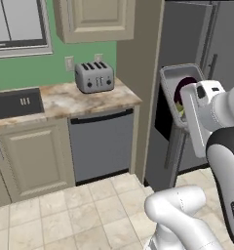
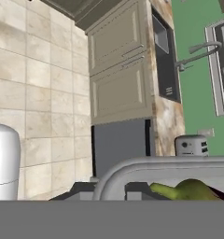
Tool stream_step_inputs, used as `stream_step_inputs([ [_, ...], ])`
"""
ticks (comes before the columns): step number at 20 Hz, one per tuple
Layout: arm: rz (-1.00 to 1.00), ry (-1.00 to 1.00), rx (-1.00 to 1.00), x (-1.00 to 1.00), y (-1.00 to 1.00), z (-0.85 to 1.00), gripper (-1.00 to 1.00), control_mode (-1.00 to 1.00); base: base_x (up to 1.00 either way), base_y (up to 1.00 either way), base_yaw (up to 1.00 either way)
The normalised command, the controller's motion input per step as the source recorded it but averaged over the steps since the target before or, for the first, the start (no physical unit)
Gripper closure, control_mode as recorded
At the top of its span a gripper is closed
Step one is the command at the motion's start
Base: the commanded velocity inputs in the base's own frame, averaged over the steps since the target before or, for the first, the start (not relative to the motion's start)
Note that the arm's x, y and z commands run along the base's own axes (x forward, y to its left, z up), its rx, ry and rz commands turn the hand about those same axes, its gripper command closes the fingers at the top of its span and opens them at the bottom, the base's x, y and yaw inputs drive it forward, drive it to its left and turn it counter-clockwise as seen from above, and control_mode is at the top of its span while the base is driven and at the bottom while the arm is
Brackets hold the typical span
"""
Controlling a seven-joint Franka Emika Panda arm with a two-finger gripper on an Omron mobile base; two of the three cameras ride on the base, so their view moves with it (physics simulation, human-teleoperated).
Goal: Take the eggplant and lemon out of the freezer and place them in the tupperware container on the counter. Then put the tupperware containing the vegetables back in the freezer.
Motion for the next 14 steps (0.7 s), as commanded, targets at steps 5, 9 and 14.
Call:
stream_step_inputs([
  [5,0.0,0.0,0.0,0.0,0.0,0.0,1.0,1.0,0.0,-0.69,0.02],
  [9,0.0,0.0,0.0,0.0,0.0,0.0,1.0,1.0,-0.1,-0.78,0.02],
  [14,0.0,0.0,0.0,0.0,0.0,0.0,1.0,1.0,-0.22,-0.67,0.02],
])
